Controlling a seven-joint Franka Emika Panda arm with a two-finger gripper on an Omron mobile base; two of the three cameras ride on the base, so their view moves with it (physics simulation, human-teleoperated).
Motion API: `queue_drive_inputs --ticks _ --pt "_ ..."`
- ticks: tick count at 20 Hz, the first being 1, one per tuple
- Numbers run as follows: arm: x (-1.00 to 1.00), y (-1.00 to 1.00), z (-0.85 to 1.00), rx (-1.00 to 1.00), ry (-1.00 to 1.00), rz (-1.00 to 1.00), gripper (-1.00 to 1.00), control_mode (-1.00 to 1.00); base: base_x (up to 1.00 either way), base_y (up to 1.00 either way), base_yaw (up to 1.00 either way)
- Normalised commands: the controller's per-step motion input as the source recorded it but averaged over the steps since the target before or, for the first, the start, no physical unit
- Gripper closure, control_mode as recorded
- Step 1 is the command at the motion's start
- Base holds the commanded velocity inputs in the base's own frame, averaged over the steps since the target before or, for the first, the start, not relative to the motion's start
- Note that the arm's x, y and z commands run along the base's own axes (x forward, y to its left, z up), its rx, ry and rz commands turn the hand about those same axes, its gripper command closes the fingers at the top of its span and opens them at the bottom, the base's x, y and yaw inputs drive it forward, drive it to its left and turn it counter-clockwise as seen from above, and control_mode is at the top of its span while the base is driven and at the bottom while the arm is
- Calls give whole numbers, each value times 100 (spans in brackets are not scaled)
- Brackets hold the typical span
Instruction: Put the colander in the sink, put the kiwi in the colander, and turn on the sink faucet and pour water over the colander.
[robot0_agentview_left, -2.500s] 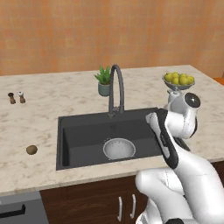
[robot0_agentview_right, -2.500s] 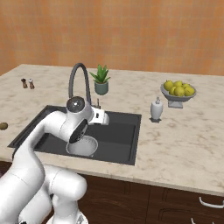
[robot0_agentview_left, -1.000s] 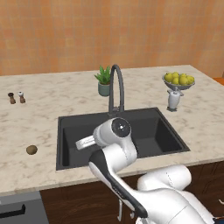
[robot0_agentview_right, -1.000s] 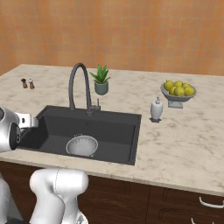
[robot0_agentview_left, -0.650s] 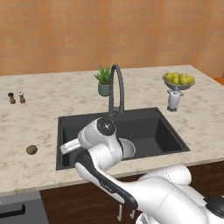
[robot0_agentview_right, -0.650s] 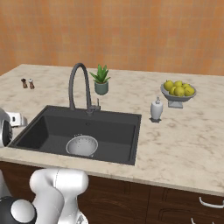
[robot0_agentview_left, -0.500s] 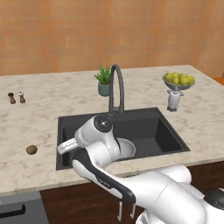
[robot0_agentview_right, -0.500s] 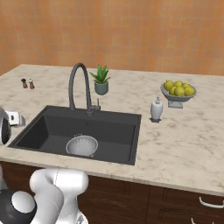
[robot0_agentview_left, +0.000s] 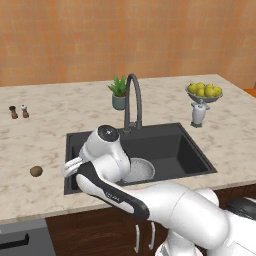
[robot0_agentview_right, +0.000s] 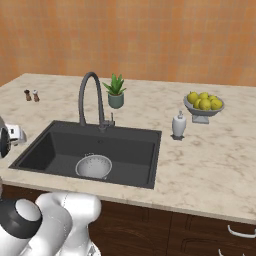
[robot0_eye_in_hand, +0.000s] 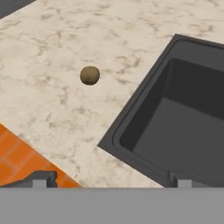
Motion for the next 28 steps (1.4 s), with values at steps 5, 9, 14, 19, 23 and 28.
queue_drive_inputs --ticks 5,9,14,19,23,28 --pt "11 48 -18 -12 0 0 -100 -100 0 0 0" --pt "20 56 -7 -8 0 -1 -100 -100 0 0 0" --pt "24 57 0 -5 0 -1 -100 -100 0 0 0" --pt "25 45 -4 -3 0 -3 -100 -100 0 0 0" --pt "24 27 -8 0 0 -2 -100 -100 0 0 0" --pt "22 26 -23 -1 0 -2 -100 -100 0 0 0"
